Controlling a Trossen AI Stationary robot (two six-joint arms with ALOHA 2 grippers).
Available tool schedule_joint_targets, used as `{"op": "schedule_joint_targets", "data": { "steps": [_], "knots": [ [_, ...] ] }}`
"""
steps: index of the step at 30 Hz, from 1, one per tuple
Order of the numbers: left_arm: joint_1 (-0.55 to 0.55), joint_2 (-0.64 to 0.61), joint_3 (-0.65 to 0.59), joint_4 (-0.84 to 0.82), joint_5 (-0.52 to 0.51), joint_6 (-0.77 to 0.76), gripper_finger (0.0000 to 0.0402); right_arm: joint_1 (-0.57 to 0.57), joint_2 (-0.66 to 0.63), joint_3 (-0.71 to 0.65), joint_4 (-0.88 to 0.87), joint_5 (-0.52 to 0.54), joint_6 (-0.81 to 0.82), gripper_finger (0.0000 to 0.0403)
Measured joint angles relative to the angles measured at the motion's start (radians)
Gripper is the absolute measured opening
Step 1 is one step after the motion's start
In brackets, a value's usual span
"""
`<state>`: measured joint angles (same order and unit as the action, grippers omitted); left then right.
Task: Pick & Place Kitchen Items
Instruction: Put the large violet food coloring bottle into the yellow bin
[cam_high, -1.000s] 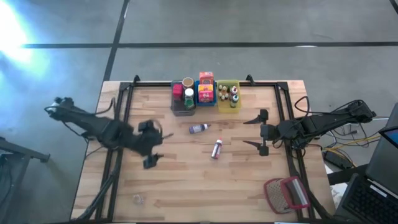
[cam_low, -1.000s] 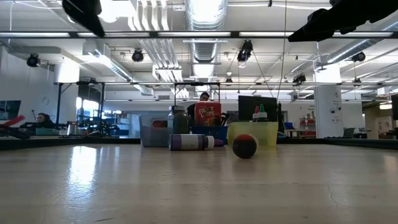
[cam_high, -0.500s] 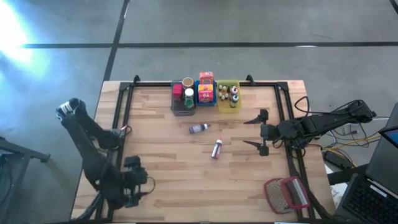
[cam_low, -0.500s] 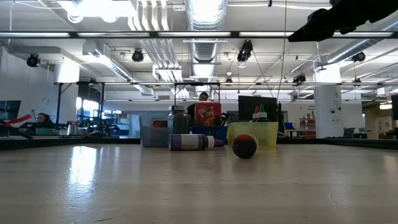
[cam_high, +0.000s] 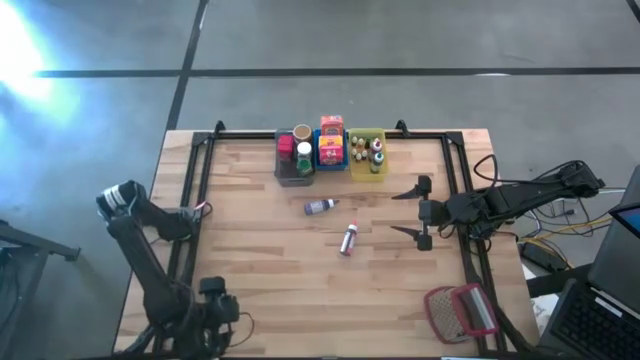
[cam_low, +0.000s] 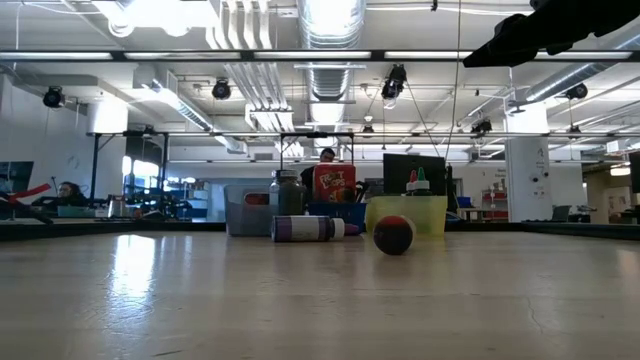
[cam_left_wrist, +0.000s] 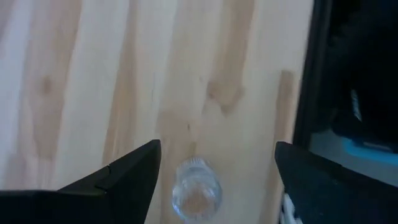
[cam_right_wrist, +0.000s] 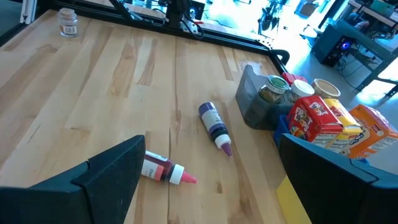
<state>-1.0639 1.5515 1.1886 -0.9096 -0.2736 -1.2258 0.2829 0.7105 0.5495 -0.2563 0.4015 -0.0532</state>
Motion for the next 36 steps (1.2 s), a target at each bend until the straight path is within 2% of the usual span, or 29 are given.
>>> {"op": "schedule_joint_targets", "data": {
  "steps": [5, 10, 13, 20, 25, 30, 36],
  "knots": [
    [0.071, 0.021, 0.001, -0.005, -0.159, 0.072, 0.0318, 0.0, 0.0, 0.0, 0.0, 0.0, 0.0, 0.0364],
    [0.257, 0.018, 0.005, 0.004, -0.211, 0.337, 0.0316, 0.0, 0.0, 0.0, 0.0, 0.0, 0.0, 0.0364],
    [0.422, 0.019, 0.004, 0.027, -0.164, 0.52, 0.0312, 0.0, 0.0, 0.0, 0.0, 0.0, 0.0, 0.0364],
    [0.853, 0.019, 0.043, 0.091, -0.074, 0.844, 0.0309, 0.0, 0.0, 0.0, 0.0, 0.0, 0.0, 0.0364],
    [1.072, 0.019, 0.053, 0.228, 0.054, 1.0, 0.0309, 0.0, 0.0, 0.0, 0.0, 0.0, 0.0, 0.0364],
    [1.183, 0.038, 0.052, 0.329, 0.117, 1.085, 0.0309, 0.0, 0.0, 0.0, 0.0, 0.0, 0.0, 0.0364],
    [1.203, 0.118, 0.074, 0.429, 0.144, 1.172, 0.0309, 0.0, 0.0, 0.0, 0.0, 0.0, 0.0, 0.0364]
  ]
}}
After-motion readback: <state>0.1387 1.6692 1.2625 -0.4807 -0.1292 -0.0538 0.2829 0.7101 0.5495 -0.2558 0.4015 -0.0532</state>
